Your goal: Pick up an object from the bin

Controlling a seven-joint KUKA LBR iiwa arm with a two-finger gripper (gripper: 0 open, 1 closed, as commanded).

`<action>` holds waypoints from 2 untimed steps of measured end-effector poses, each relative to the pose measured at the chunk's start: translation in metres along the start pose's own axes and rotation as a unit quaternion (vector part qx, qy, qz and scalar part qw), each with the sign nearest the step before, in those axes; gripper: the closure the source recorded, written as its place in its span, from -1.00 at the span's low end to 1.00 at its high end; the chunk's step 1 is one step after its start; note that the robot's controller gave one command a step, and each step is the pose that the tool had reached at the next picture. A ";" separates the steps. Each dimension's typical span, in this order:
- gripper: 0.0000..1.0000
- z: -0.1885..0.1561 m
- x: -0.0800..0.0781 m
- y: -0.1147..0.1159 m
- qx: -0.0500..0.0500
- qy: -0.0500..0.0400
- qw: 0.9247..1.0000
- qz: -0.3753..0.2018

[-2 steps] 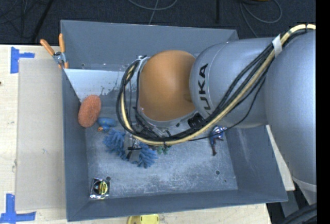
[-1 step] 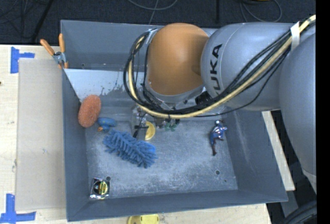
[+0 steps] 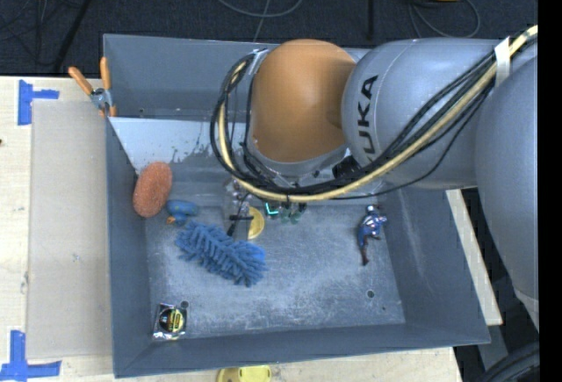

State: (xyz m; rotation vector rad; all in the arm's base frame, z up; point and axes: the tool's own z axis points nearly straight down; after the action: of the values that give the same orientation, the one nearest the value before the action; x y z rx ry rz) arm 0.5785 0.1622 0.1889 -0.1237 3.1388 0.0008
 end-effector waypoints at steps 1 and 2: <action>-1.00 0.000 0.000 0.000 0.000 0.000 1.000 0.000; -1.00 0.014 0.005 -0.004 0.000 -0.003 1.000 -0.028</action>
Offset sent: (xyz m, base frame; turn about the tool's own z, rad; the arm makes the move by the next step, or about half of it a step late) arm -0.0176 -0.0184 -0.0539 -0.1581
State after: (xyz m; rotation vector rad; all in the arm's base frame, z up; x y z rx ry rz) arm 0.5741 0.1581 0.1745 -0.2111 3.1284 0.0020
